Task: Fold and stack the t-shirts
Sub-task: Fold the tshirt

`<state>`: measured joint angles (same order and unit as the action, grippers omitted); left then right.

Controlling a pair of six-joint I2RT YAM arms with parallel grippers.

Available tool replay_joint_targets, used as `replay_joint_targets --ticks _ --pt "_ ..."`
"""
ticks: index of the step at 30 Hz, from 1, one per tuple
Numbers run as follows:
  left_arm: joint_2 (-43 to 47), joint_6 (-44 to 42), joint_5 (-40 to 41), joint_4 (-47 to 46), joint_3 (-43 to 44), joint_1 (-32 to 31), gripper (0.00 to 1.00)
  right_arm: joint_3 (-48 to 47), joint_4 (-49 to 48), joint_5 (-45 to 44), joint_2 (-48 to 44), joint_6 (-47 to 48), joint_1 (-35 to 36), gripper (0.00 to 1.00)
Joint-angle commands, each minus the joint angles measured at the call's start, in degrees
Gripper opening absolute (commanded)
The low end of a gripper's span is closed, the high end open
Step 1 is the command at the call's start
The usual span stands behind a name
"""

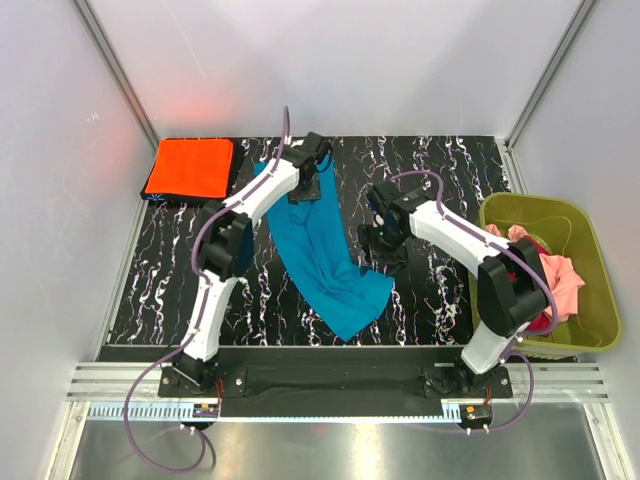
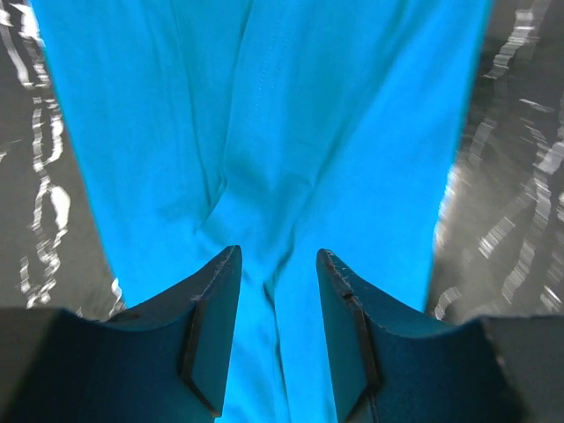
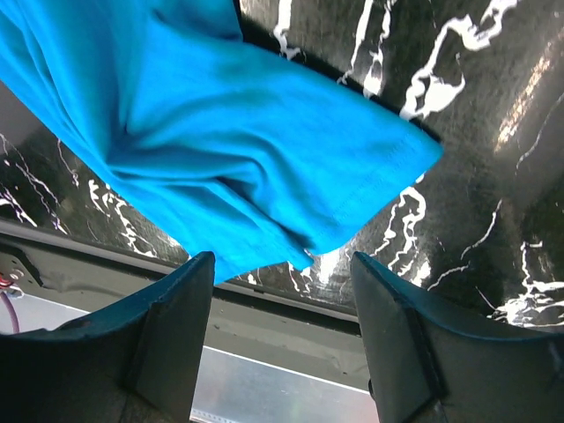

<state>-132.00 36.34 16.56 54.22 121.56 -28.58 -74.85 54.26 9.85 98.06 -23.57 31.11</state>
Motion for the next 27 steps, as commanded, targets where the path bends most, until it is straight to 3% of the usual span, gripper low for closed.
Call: replay_joint_targets --ticks 1,8,18,27 --pt "-4.0 1.9 4.1 -0.5 3.9 0.3 0.45 1.5 -0.1 -1.3 -4.5 0.5 0.4 0.70" --pt "-14.1 3.4 -1.7 -0.2 11.7 1.5 0.46 3.0 -2.3 0.0 -4.0 -0.9 0.4 0.70" --pt "-16.7 4.9 -13.4 -9.6 14.6 7.8 0.47 1.2 -3.5 1.4 2.1 -0.9 0.4 0.69" --pt "1.6 -0.2 -21.0 -6.7 6.8 5.7 0.68 3.9 -7.8 3.6 6.0 -1.5 0.4 0.65"
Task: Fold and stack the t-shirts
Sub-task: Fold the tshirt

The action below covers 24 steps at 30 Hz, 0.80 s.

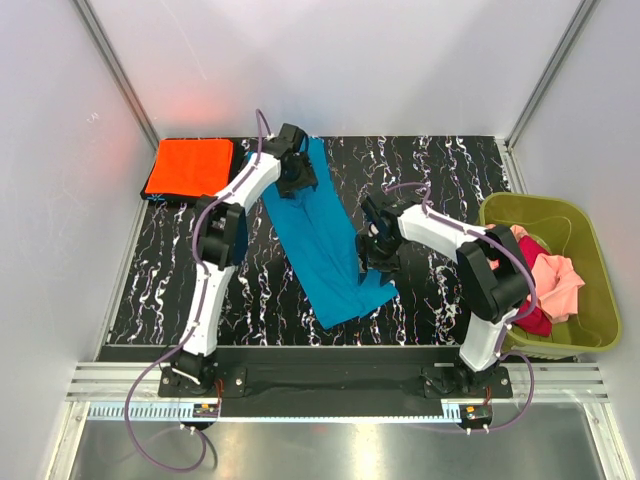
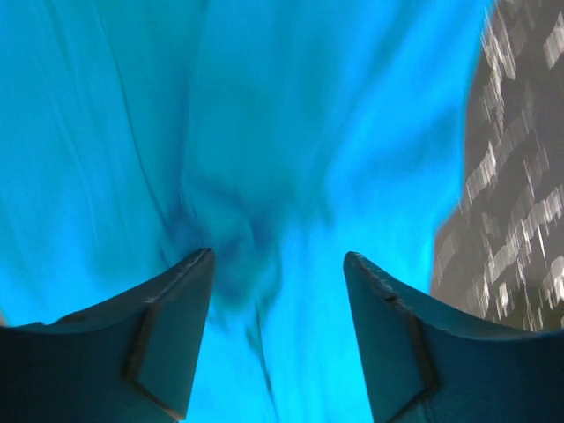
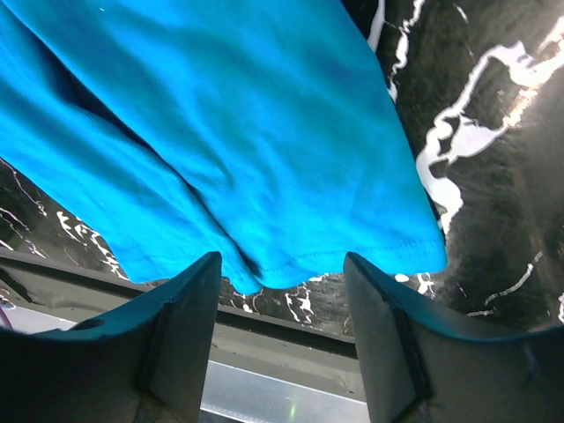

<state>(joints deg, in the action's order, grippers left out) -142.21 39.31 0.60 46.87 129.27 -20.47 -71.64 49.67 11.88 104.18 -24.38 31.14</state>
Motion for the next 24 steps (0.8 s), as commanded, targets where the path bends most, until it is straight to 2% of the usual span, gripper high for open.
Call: replay_joint_targets --ticks 1,2,6,12,14,18,19,24 --pt "13.3 -3.9 -5.4 2.0 -0.9 -2.8 0.69 1.1 -3.5 1.7 0.5 -0.8 0.4 0.63" --pt "15.9 -4.7 -5.7 3.6 -0.7 -3.6 0.72 1.5 -4.5 1.8 0.8 -0.7 0.4 0.61" --pt "25.5 -8.5 -2.2 11.8 -4.6 -5.4 0.73 4.1 -7.2 3.2 1.6 -1.0 0.5 0.55" --pt "45.9 -10.6 4.0 13.2 -26.5 -9.1 0.71 10.8 -13.9 6.4 1.6 -6.5 2.6 0.54" --pt "50.7 -9.6 4.1 12.6 -36.9 -10.4 0.70 12.6 -16.5 6.9 1.9 -9.7 3.5 0.53" --pt "63.7 -4.1 2.0 9.3 -57.7 -11.7 0.69 17.2 -21.2 9.6 0.6 -15.7 8.0 0.54" --pt "68.4 -2.9 1.3 8.6 -60.9 -11.9 0.69 17.8 -22.8 10.6 -0.4 -17.9 8.9 0.54" --pt "79.2 4.0 -6.7 2.8 -78.3 -12.6 0.70 19.2 -24.3 12.3 -6.4 -22.5 12.5 0.56"
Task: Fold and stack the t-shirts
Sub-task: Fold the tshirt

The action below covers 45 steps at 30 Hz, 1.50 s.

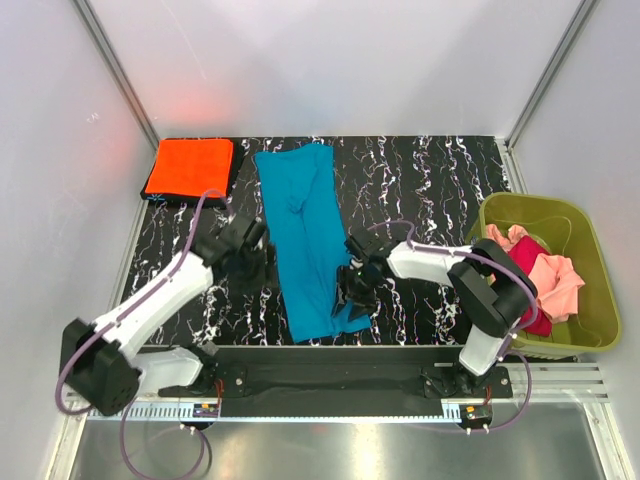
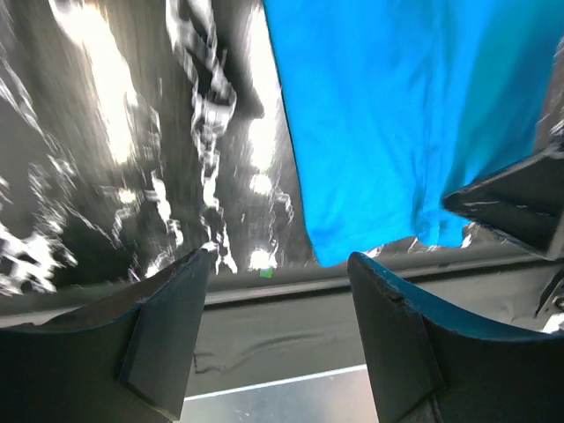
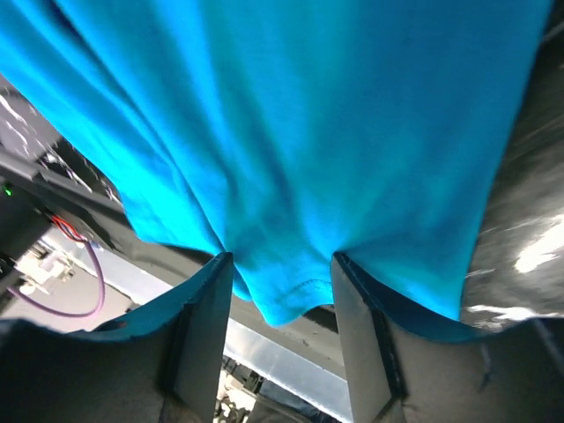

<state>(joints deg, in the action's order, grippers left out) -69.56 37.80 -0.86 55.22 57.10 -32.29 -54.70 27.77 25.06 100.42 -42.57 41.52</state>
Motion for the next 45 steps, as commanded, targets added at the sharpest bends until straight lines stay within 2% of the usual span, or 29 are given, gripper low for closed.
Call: replay_joint_targets --ticks 1,7,11,18,22,23,30,35,40,45 --pt "8.0 6.4 -6.1 -6.3 -7.7 -0.9 0.70 2.0 -1.2 -1.4 -4.0 -3.9 2.1 0.57" --pt "15.8 16.0 -10.3 -12.1 -17.4 -3.6 0.70 -2.4 11.2 -9.8 -13.2 5.6 2.0 0.70" --pt "16.9 22.2 -11.1 -18.7 -22.9 -6.3 0.69 1.6 16.0 -12.1 -18.1 9.7 0.7 0.75" --pt "12.8 33.1 -7.8 -22.6 -28.3 -11.0 0.63 11.1 10.0 -5.2 -21.8 12.0 -6.4 0.69" --pt "12.8 38.2 -7.0 -26.3 -32.2 -12.0 0.56 12.0 8.4 -3.1 -19.1 12.5 -8.4 0.64" --pt "12.7 39.8 -7.0 -26.3 -32.6 -12.1 0.51 11.8 8.5 -3.0 -18.5 12.5 -8.6 0.63" --pt "13.5 42.4 -4.8 -21.9 -33.3 -13.6 0.48 13.4 5.1 -0.7 -16.1 11.3 -9.1 0.61" --pt "9.2 42.4 -6.3 -26.6 -33.5 -14.3 0.48 14.0 4.0 -0.3 -15.4 10.6 -9.1 0.62" --pt "5.0 43.1 -5.9 -25.9 -31.8 -16.4 0.45 13.7 4.3 0.3 -14.9 10.7 -9.1 0.62" --pt "5.1 44.9 -3.5 -23.5 -32.1 -16.8 0.35 14.4 4.7 0.7 -15.1 10.9 -9.0 0.62"
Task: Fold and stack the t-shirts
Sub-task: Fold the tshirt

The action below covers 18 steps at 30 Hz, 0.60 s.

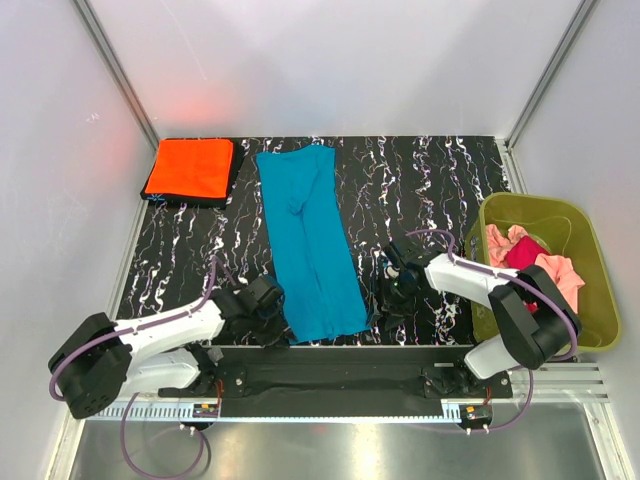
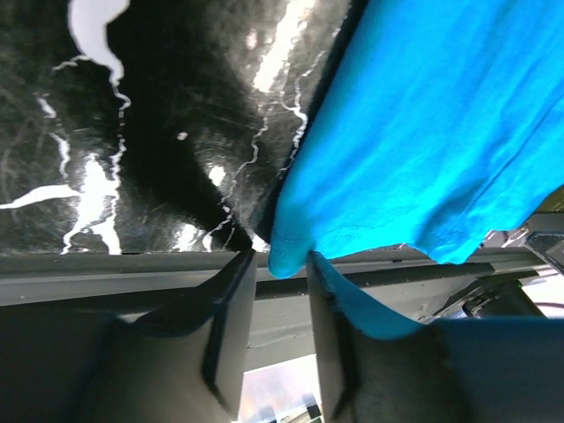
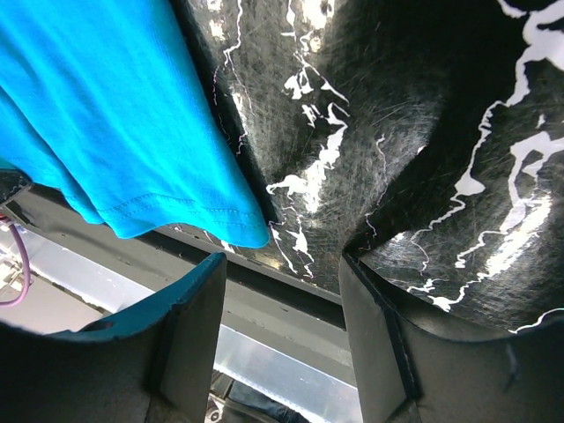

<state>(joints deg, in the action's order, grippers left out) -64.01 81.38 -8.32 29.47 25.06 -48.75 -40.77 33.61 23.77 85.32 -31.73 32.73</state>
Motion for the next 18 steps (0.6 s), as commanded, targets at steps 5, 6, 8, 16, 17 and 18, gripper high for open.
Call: replay_joint_targets --ticks 5,6,8,16,17,18 --pt "1.8 2.0 5.0 3.6 -1.2 -0.4 0.31 0.5 -1.4 2.0 1.4 1.2 -0.3 0.62" --pt "2.0 2.1 5.1 3.6 -1.5 -0.4 0.31 0.3 -1.4 1.5 2.2 1.3 -0.2 0.63" --pt "2.0 2.1 4.9 3.2 -1.7 -0.4 0.30 -0.2 -2.0 1.7 2.9 1.3 -0.2 0.62" --pt "0.4 1.4 4.6 3.0 -1.3 -0.4 0.24 -2.7 -3.0 1.2 7.1 2.2 -0.2 0.61" --pt "0.4 1.2 4.5 3.0 -1.2 -0.4 0.23 -3.0 -3.0 1.0 7.4 2.2 -0.2 0.61" --pt "0.3 1.2 4.5 3.0 -1.2 -0.4 0.22 -3.2 -2.9 0.4 7.9 2.2 -0.2 0.61"
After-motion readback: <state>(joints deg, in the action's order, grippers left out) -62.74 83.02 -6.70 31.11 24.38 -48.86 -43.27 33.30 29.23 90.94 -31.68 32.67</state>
